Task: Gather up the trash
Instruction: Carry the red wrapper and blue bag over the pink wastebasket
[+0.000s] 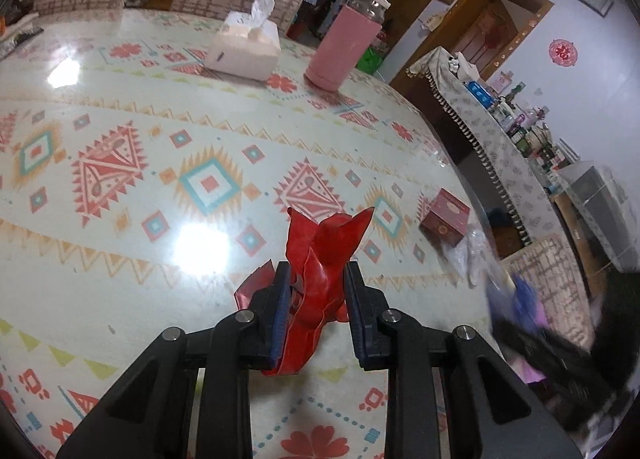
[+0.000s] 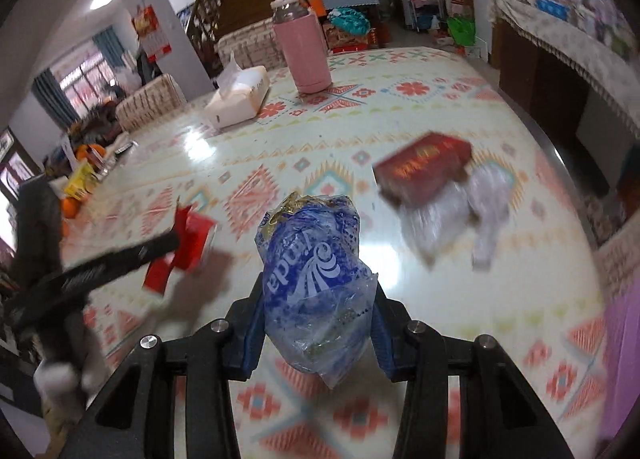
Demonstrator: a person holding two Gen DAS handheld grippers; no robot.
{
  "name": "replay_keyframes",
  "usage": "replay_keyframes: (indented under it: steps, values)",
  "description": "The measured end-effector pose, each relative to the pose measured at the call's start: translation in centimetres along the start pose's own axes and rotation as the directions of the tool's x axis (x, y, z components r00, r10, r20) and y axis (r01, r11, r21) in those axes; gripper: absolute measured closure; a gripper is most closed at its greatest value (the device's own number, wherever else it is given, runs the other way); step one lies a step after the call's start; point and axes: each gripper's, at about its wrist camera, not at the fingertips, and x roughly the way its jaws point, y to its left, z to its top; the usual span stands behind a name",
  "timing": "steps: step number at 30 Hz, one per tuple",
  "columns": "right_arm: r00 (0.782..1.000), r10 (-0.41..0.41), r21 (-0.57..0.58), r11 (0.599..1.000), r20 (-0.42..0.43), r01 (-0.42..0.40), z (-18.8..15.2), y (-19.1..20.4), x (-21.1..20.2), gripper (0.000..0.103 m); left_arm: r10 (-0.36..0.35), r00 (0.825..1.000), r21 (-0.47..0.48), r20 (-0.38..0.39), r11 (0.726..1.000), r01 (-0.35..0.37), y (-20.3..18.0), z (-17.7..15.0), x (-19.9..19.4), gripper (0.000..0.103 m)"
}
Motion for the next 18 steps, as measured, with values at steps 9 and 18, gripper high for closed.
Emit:
replay_keyframes:
  steps: [9,18]
  values:
    - [0.998,-0.006,0.127,0.992,0.065,-0.003,-7.2,-3.0,-5.2,0.054,0.036,0.999,0.05,0.001,0.998,-0.036,-1.1,-0.6,0.6,0.078]
    - [0.979,-0.104,0.181,0.981,0.176,0.072,-10.9,-6.5,-10.7,0.054,0.087,0.996,0.124,0.018,0.988,-0.088,-3.1,-1.6,0.6,0.078]
